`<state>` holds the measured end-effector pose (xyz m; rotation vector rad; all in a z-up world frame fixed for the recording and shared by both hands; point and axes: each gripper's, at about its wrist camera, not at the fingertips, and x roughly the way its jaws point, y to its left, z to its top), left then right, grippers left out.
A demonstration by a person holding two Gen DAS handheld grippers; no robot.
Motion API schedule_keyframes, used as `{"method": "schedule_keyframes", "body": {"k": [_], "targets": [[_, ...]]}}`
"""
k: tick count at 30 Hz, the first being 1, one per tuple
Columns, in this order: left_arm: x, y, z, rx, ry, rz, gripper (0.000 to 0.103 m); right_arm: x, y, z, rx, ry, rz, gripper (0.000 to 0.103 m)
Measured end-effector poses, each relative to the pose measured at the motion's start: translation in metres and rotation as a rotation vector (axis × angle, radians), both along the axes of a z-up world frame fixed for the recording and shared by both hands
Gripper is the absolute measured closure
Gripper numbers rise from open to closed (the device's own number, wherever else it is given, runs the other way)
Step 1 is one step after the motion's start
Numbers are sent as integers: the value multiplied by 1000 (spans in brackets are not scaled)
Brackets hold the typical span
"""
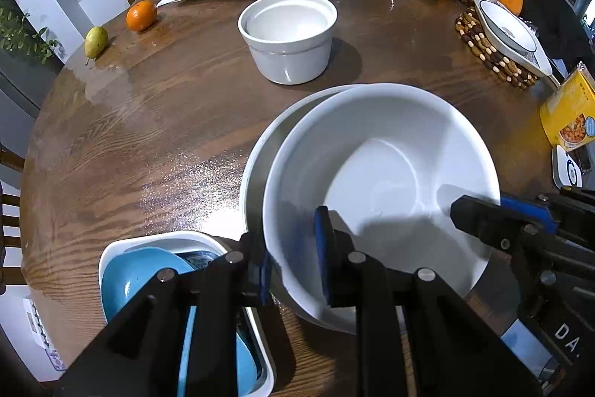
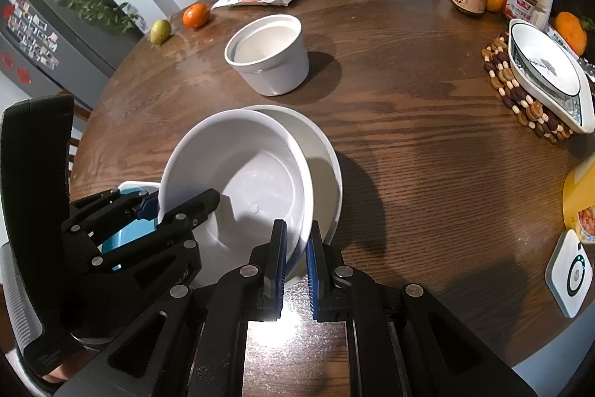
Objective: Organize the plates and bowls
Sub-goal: 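Lower the white bowl into the wider white dish with the left gripper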
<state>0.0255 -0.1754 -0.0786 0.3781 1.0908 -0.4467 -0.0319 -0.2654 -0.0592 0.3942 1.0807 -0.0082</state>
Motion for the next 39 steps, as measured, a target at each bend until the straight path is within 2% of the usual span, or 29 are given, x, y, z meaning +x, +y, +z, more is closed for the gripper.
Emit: {"method": "schedule_keyframes", "body": {"k": [39], "targets": [[1, -8, -1, 39, -20, -19, 80, 1, 6, 1, -56, 12, -6, 93]]}}
